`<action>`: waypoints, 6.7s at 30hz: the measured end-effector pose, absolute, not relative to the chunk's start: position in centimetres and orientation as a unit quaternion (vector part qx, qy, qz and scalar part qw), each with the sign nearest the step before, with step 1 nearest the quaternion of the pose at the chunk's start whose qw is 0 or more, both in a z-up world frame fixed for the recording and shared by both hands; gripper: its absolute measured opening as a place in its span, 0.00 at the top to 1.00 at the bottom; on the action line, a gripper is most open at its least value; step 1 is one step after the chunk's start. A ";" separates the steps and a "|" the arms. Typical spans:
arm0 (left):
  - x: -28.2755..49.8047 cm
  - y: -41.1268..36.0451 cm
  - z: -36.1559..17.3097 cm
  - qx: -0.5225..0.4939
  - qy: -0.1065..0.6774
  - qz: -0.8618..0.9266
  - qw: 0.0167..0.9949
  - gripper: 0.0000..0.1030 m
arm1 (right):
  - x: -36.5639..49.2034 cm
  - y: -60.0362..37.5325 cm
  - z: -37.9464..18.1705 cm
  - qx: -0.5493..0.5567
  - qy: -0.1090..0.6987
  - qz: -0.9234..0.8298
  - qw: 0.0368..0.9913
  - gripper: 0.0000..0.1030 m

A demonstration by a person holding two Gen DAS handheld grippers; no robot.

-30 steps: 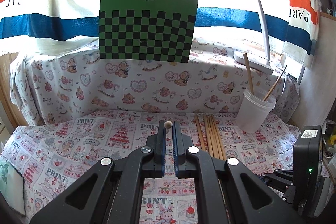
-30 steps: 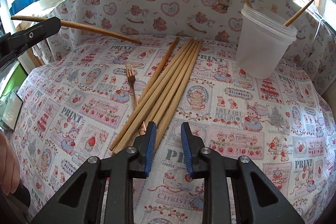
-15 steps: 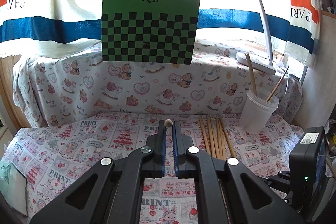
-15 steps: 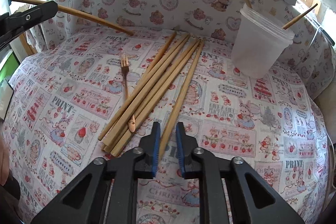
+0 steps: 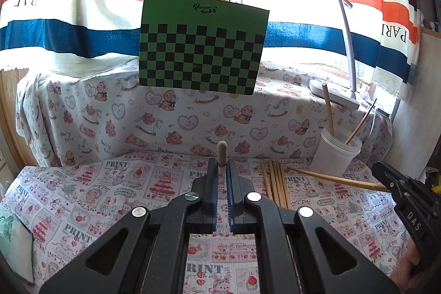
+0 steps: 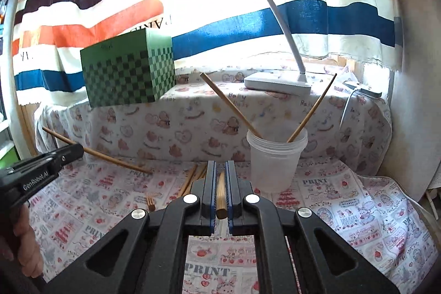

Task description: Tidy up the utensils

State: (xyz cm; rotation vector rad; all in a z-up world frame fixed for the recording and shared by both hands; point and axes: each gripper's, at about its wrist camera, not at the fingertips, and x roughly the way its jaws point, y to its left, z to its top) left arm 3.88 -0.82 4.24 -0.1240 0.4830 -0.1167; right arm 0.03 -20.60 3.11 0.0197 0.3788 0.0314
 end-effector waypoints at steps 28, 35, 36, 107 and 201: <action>1.9 -0.1 6.8 -0.049 0.184 -0.074 0.979 0.96 | -7.1 -23.6 8.6 0.059 -0.005 0.062 0.996 0.94; 2.0 -0.1 6.8 -0.042 0.182 -0.072 0.980 0.96 | -1.7 -23.5 6.9 0.056 0.148 0.072 0.985 0.94; 2.0 -0.1 6.8 -0.042 0.182 -0.073 0.980 0.96 | -0.4 -23.6 6.2 0.062 0.185 0.076 0.978 0.94; 22.2 8.4 -4.3 0.041 0.508 0.034 0.860 0.38 | -1.8 -25.2 7.2 0.103 0.125 0.136 0.977 0.94; 19.8 -18.6 9.4 0.010 0.208 -0.161 0.965 0.86 | 14.7 -36.2 10.4 0.184 0.275 -0.049 0.942 0.94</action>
